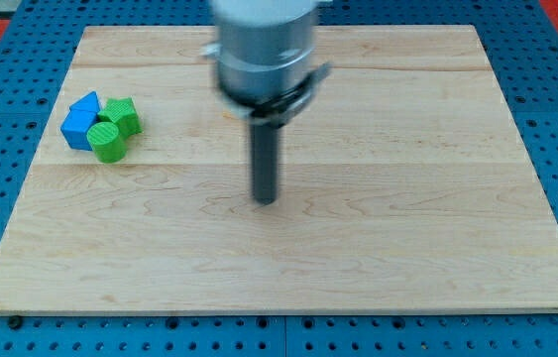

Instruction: Place the green circle to the bottom left of the yellow hexagon

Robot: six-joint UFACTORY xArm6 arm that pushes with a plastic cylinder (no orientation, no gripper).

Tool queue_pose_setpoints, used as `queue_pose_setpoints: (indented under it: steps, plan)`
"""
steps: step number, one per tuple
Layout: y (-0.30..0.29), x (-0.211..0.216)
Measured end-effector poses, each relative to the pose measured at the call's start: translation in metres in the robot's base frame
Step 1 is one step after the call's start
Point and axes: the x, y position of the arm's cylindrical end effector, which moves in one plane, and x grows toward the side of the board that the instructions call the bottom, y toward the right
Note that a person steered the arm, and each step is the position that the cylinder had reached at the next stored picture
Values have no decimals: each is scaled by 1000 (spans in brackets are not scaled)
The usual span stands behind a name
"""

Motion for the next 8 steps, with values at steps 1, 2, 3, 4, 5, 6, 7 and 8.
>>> queue_pose_setpoints:
  steps: [1, 2, 3, 4, 5, 6, 7, 8]
  plan:
    - [-97, 7]
    - [-173, -8]
    - [-209, -32]
    - [-191, -69]
    - [-159, -88]
    - [-107, -106]
    - [-104, -112]
    - [-109, -114]
